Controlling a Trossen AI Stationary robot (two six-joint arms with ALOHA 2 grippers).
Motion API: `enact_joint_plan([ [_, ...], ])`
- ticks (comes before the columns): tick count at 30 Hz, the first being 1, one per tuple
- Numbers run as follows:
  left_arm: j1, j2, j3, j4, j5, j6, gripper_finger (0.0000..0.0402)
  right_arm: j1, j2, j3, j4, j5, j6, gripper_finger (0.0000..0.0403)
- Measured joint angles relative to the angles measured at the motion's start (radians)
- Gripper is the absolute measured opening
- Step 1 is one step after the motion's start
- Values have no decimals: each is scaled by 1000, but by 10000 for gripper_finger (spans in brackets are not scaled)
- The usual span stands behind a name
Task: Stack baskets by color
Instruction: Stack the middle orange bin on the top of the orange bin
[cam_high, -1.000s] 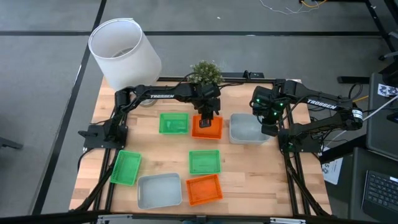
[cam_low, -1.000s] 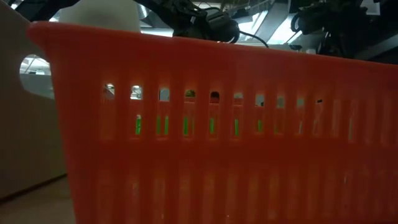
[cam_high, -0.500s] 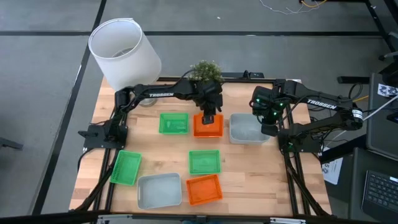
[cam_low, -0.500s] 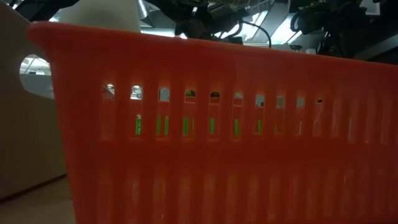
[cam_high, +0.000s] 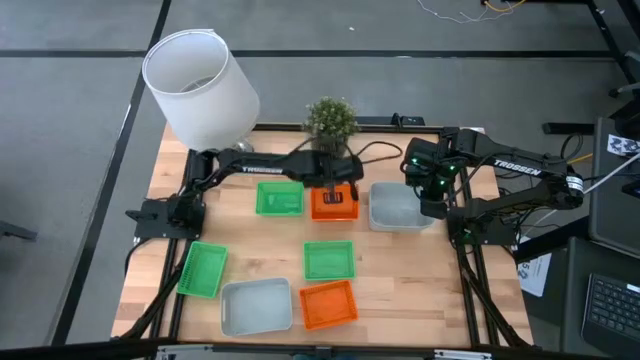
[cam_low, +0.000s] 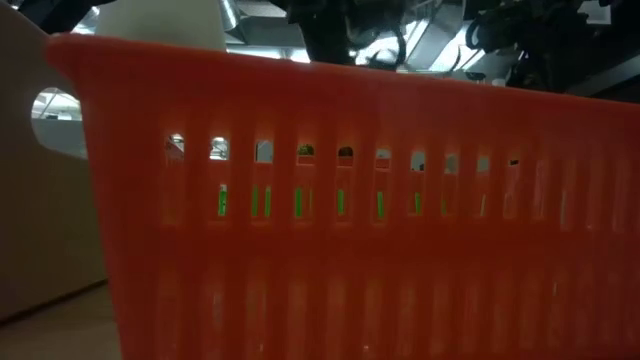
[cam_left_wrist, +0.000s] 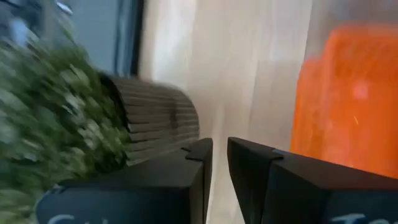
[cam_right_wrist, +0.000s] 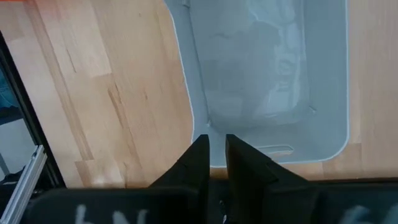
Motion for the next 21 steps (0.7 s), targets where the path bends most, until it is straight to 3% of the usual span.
enact_joint_plan([
  [21, 11, 5, -137, 137, -37, -25, 43, 0, 0, 0, 13, -1, 34, 53],
])
